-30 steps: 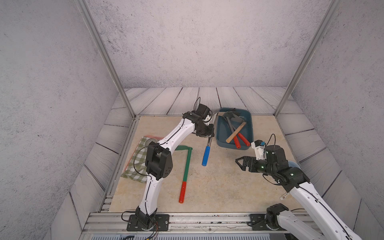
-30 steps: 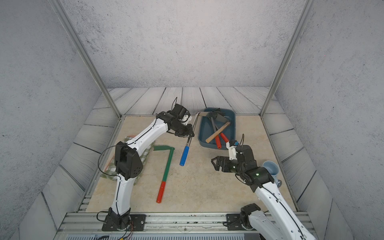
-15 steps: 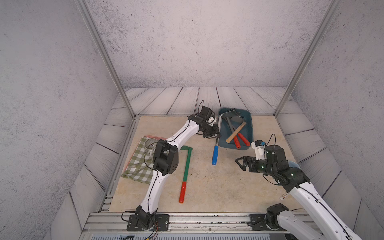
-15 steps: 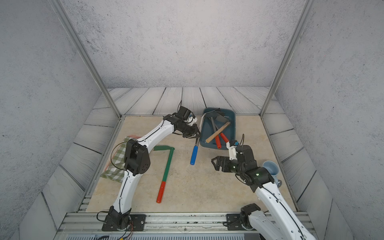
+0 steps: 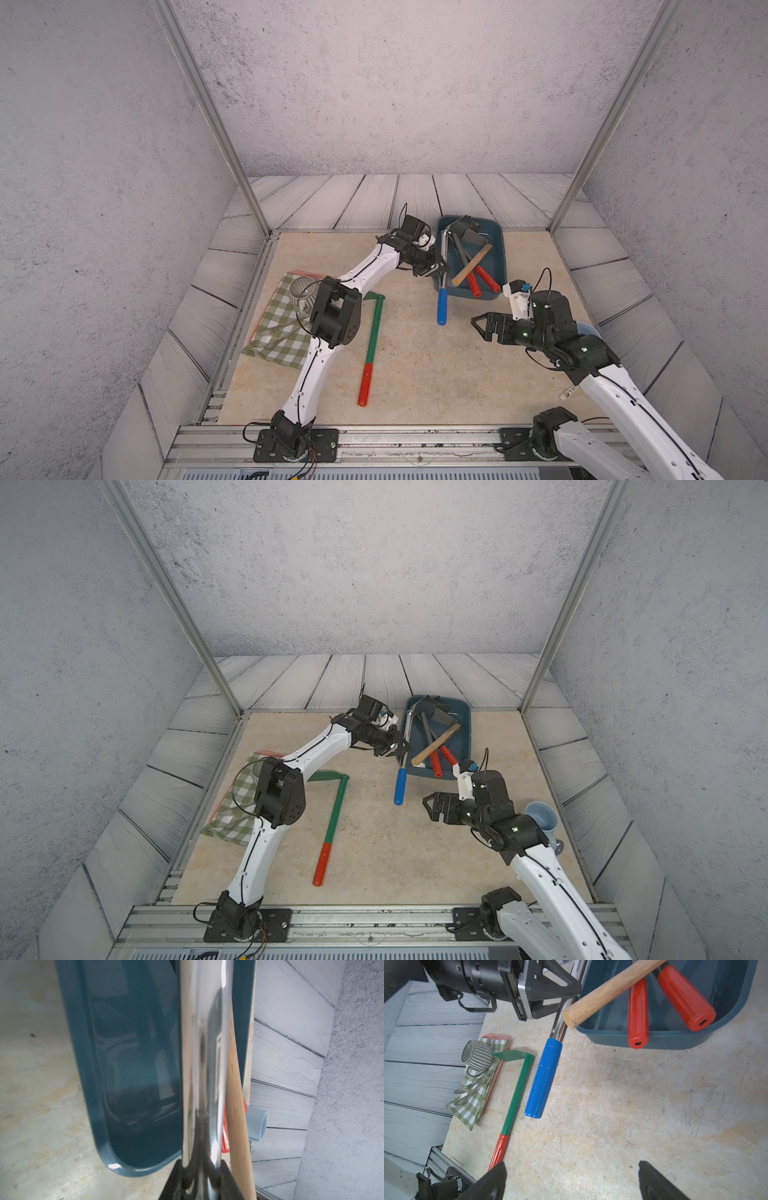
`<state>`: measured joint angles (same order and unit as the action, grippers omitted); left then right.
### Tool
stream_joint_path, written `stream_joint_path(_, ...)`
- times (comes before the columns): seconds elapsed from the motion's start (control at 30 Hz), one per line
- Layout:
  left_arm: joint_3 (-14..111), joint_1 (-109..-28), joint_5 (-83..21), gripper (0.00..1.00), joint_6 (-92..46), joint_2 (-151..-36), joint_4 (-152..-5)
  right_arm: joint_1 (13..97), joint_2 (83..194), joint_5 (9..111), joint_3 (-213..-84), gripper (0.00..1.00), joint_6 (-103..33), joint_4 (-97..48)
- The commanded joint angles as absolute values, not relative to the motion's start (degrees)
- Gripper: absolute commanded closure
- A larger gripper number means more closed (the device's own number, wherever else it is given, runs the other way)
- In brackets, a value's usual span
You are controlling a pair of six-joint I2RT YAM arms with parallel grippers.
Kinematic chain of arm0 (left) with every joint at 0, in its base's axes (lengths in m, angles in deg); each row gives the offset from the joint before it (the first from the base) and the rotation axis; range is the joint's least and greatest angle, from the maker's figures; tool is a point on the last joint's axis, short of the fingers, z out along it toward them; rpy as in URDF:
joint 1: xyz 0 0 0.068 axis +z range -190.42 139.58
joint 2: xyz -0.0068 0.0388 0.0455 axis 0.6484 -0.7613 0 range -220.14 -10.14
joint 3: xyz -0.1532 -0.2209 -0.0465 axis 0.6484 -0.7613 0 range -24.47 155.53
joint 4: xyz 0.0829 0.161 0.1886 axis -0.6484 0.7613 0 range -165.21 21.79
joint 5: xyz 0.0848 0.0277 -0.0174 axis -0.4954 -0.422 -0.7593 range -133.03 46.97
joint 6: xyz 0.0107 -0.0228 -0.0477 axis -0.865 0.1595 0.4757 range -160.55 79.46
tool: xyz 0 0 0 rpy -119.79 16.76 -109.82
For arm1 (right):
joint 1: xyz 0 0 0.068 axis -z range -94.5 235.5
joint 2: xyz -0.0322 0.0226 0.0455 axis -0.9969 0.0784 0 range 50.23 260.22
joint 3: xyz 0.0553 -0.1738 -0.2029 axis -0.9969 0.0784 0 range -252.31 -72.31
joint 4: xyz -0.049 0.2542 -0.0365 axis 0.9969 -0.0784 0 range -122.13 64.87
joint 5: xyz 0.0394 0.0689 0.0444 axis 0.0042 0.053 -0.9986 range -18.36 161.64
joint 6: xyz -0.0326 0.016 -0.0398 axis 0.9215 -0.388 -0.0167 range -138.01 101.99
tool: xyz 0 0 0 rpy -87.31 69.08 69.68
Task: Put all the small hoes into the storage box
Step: Place the hoe in the storage box.
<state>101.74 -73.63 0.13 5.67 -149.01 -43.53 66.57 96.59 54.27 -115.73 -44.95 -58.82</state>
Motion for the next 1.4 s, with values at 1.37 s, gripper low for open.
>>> stream_joint_path(1.37, 117.32, -70.12, 6.52, 0.78, 14.32, -162.23, -47.58, 66.76, 95.24, 55.05, -115.2, 0.01, -44.47, -59.33)
